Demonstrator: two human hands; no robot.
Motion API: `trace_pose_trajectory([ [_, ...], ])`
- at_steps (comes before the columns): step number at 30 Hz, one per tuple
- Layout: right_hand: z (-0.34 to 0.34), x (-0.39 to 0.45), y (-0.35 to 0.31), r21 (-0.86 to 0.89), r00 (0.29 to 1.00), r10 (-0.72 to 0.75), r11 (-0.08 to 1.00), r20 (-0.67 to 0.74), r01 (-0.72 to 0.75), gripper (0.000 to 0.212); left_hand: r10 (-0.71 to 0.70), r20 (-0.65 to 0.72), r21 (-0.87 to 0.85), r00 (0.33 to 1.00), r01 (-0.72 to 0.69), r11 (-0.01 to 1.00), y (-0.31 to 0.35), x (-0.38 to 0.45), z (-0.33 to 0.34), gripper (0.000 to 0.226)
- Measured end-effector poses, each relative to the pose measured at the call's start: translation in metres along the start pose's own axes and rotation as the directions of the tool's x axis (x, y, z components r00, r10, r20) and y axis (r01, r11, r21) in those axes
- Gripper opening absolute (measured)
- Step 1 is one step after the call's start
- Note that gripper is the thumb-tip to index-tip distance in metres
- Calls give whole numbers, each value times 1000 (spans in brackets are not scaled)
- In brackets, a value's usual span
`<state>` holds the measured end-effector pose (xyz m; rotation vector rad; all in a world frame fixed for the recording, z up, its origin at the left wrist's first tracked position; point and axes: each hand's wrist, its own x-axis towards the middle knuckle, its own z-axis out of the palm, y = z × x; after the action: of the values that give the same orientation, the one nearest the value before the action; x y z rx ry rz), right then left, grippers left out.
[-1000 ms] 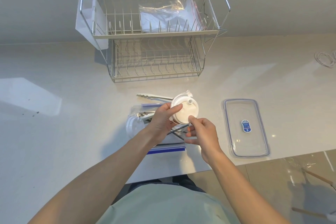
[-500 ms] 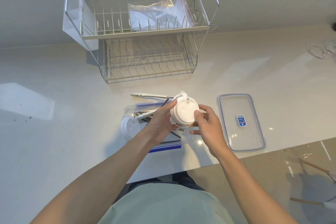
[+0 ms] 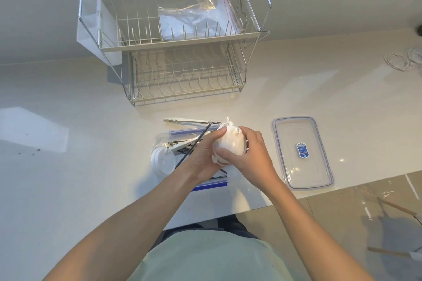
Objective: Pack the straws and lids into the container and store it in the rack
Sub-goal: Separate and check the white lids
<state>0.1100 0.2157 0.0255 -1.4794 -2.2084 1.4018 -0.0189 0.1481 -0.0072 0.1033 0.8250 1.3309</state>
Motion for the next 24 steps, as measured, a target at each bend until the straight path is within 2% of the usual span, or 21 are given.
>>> trace_pose_trajectory([
  [6,4,1,4,92,1000,-18,996,-5,18,80,-43,-1,-79,999,42,996,-1,-1,-2,62],
  [8,5,0,6,159,1000,-18,987,-11,20,70,-46,-14,-121,999,44,992,0,-1,-3,60],
  [11,0,1,7,348,999,6,937,41,-20,52,-37,-32,-164,999,31,986,0,-1,-7,54],
  [14,-6,3,10,491,996,46,868,70,-75,49,-31,-60,-193,998,19,981,0,-3,-10,43],
  [16,-9,3,10,531,997,67,844,39,-78,50,-19,-55,-220,998,7,976,1,-3,-12,39],
  [19,-8,2,8,431,997,52,902,-64,-19,67,-1,-53,-237,999,-12,971,2,-4,-11,40],
  [22,-2,-1,2,238,992,18,971,-127,13,87,-4,-36,-230,999,-4,973,3,-5,-10,45],
  [24,4,-3,-6,111,989,-16,993,-145,33,92,-10,-36,-204,999,2,979,2,-5,-9,47],
])
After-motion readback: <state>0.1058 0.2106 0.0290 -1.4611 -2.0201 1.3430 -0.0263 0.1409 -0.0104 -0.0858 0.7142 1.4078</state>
